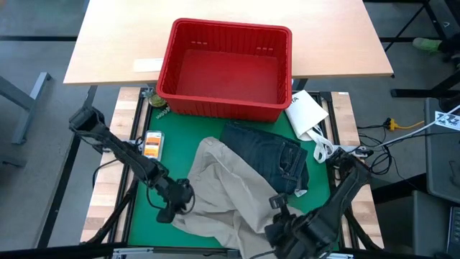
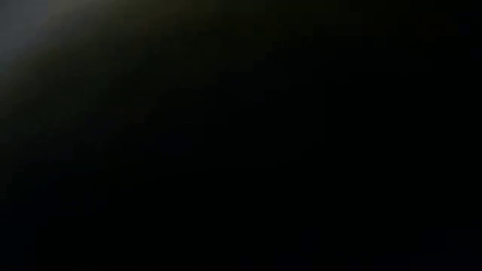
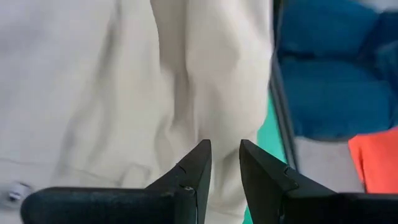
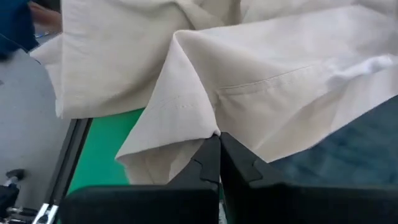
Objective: Fold Laundry from Bin
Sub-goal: Fold the gray shorts
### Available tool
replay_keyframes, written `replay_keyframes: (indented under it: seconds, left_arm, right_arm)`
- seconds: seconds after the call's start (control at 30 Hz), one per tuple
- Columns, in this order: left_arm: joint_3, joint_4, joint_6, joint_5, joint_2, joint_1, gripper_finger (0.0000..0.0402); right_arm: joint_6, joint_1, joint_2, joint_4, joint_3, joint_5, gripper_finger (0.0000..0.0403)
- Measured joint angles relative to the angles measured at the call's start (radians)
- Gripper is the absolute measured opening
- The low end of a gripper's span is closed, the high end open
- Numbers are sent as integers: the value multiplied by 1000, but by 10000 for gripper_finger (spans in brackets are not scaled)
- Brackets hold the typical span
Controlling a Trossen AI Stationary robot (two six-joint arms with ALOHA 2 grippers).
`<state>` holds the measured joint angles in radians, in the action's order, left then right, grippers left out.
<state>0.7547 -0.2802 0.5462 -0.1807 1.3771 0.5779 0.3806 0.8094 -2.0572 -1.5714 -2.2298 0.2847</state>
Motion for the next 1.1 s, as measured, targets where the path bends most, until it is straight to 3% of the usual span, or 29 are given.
replay_keyframes:
  seconds: [0.2,0.47,0.73,0.9,1.1]
  left_arm:
    - [0,4,-80,69,-138,-87,80]
    - [0,24,-284,311,-231,-229,80]
    - [0,32,-347,321,-224,-341,80]
    - [0,28,-348,318,-224,-376,80]
    - [0,28,-348,325,-209,-417,80]
  right_arm:
    - [-78,-5,89,0,0,21,0]
    - [-298,-11,169,0,0,147,0]
    - [-368,-47,259,6,25,213,0]
    - [-338,-85,417,2,284,155,0]
    - [-121,-97,658,-1,665,68,0]
